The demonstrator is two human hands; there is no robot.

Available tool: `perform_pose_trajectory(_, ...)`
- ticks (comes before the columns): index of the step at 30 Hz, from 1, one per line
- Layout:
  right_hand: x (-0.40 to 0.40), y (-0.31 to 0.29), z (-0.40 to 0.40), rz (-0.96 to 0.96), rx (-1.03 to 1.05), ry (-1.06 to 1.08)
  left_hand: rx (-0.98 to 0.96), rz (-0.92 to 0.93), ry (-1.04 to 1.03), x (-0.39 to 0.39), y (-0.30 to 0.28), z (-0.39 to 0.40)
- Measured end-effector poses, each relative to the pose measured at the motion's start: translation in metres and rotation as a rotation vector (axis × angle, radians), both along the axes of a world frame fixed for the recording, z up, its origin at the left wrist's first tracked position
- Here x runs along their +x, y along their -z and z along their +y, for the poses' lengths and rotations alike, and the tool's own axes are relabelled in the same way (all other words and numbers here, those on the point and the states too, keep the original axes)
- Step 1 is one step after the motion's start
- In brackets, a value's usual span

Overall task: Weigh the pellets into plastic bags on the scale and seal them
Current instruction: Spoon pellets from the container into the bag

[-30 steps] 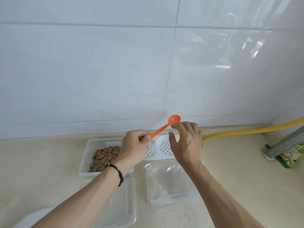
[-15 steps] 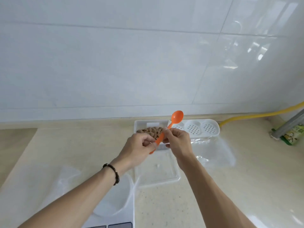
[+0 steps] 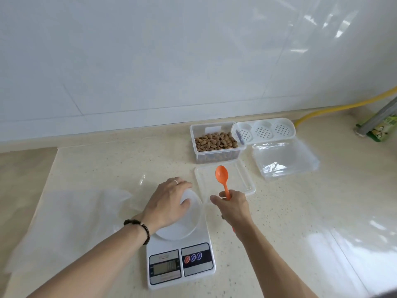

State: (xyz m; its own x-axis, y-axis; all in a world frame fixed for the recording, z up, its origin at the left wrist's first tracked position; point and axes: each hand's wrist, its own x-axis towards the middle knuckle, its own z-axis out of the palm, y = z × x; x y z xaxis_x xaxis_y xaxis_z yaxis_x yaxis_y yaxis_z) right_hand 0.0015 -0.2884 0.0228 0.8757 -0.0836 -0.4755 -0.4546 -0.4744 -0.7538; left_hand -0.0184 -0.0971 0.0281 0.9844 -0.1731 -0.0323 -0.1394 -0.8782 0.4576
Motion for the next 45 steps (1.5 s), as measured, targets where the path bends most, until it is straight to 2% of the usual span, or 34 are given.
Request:
perform_pose_trajectory(3, -0.005, -0.001, 0.008, 0.059, 0.119, -0.011, 0.002, 0.024, 0.047, -0.001, 0.003, 0.002)
perform_pose_trajectory(7, 0.001, -0.021, 0.003, -0.006, 0.240, -0.106, 0.018, 0.067, 0.070, 0.005, -0.011, 0.006)
perform_pose_trajectory(10, 0.010, -0.039, -0.006, -0.061, 0.257, -0.181, 0.025, 0.095, 0.042, 0.018, -0.030, 0.010)
perform_pose_trajectory(13, 0.015, -0.052, -0.014, -0.106, 0.229, -0.203, -0.203, 0.244, 0.022, 0.025, -0.047, 0.012)
perform_pose_trajectory(16, 0.015, -0.065, -0.019, -0.073, 0.214, -0.262, -0.366, 0.280, -0.017, 0.028, -0.057, 0.013)
perform_pose_trajectory(20, 0.016, -0.081, -0.022, -0.008, 0.277, -0.371, -0.456, 0.296, -0.021, 0.029, -0.069, 0.013)
perform_pose_trajectory(23, 0.022, -0.088, -0.021, -0.062, 0.247, -0.325, -0.498, 0.311, -0.030, 0.027, -0.074, 0.018)
perform_pose_trajectory(26, 0.027, -0.095, -0.020, -0.111, 0.256, -0.242, -0.430, 0.303, -0.053, 0.028, -0.075, 0.031)
perform_pose_trajectory(30, 0.031, -0.100, -0.013, -0.105, 0.319, -0.205, -0.347, 0.198, -0.075, 0.030, -0.079, 0.047)
perform_pose_trajectory(35, 0.029, -0.102, 0.013, -0.083, 0.357, -0.129, -0.020, -0.044, -0.082, 0.033, -0.076, 0.050)
perform_pose_trajectory(36, 0.029, -0.102, 0.017, -0.091, 0.355, -0.099, -0.012, -0.057, -0.059, 0.032, -0.077, 0.047)
perform_pose_trajectory(39, 0.029, -0.103, 0.032, -0.120, 0.325, -0.078, 0.003, 0.054, 0.087, 0.029, -0.083, 0.035)
perform_pose_trajectory(42, 0.030, -0.105, 0.046, -0.102, 0.343, -0.144, 0.082, -0.021, 0.160, 0.029, -0.082, 0.023)
perform_pose_trajectory(45, 0.033, -0.104, 0.052, -0.073, 0.385, -0.180, -0.031, -0.127, 0.100, 0.034, -0.079, 0.026)
